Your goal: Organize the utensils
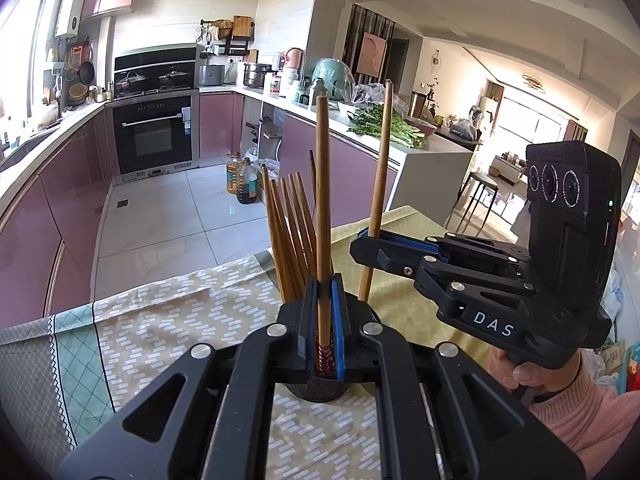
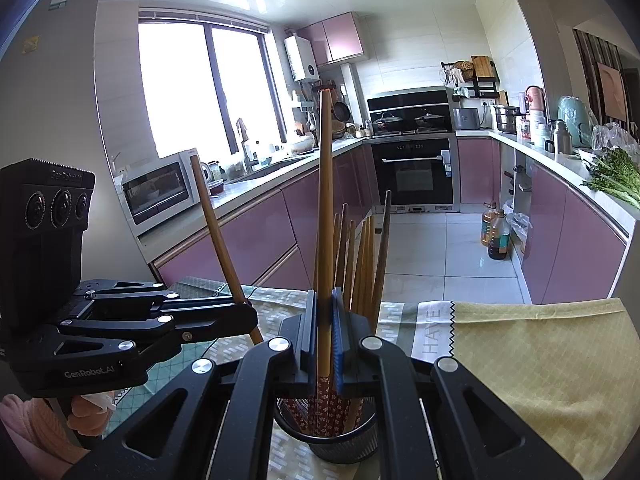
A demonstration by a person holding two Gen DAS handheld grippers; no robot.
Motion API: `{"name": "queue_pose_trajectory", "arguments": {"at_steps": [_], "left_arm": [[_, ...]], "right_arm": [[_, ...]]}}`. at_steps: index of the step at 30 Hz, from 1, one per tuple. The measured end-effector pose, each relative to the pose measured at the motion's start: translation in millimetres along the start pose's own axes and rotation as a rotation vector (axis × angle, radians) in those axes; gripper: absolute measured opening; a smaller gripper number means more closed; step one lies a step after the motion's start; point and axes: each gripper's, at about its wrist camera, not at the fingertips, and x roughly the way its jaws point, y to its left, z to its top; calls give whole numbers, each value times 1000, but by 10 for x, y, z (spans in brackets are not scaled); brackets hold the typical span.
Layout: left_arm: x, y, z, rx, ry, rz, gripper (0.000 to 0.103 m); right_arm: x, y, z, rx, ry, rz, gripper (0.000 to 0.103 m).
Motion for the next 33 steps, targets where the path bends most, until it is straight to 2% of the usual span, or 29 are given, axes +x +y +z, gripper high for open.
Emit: {"name": "queue_pose_trajectory", "arguments": {"at_steps": [33], "left_arm": [[232,29,-60,-6,47,-7,7]], "right_arm": [[79,-51,-139,20,35,2,6]]}}
